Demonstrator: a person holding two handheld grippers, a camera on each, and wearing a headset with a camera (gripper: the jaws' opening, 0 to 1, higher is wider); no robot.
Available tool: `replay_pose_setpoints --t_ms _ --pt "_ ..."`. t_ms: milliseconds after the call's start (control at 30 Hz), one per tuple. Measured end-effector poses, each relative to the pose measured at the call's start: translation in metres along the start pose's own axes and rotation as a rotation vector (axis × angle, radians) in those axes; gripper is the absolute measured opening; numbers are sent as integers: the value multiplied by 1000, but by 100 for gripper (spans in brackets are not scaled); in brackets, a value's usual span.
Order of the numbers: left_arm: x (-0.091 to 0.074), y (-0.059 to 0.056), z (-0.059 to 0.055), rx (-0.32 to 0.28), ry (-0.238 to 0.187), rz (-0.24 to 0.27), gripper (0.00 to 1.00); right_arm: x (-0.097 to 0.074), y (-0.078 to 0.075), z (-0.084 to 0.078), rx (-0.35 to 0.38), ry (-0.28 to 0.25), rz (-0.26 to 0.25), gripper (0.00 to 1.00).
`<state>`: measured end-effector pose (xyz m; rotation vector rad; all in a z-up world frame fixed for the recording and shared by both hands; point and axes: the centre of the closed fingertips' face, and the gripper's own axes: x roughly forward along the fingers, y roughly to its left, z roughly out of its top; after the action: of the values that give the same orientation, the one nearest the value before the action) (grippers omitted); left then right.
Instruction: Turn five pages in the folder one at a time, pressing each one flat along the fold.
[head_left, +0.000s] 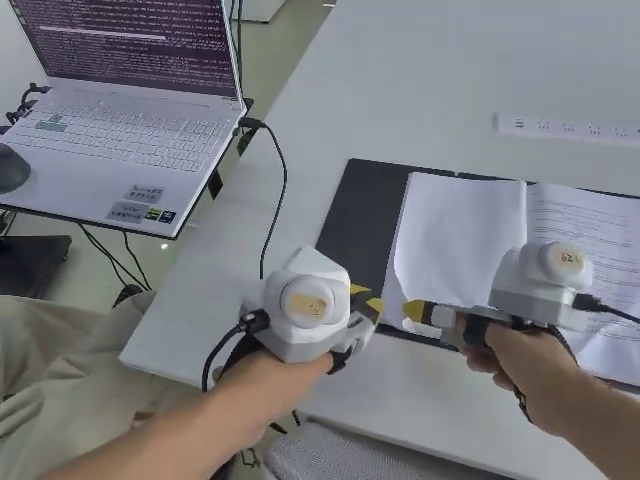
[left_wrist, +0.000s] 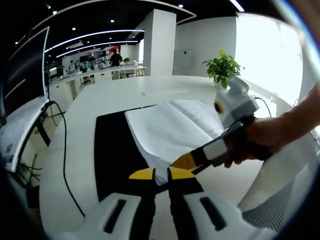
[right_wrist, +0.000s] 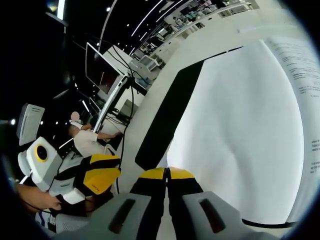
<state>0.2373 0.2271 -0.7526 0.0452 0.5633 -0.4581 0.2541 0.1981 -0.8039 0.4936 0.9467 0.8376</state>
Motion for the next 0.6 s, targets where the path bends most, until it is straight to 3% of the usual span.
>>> replay_pose_setpoints --t_ms 133,200,267,367,600 --pt "4 -3 -3 4 12 -6 8 -1 3 -1 31 -11 33 1" --pt "8 -5 -5 4 16 -11 8 -5 2 0 42 -23 37 10" --pt "13 -6 -7 6 23 -17 8 -12 3 3 74 -49 65 13" --pt "21 -12 -8 16 27 -32 8 -30 -8 11 64 -98 40 5" --pt "47 -22 -15 63 57 -54 8 -68 -50 27 119 -168 -31 2"
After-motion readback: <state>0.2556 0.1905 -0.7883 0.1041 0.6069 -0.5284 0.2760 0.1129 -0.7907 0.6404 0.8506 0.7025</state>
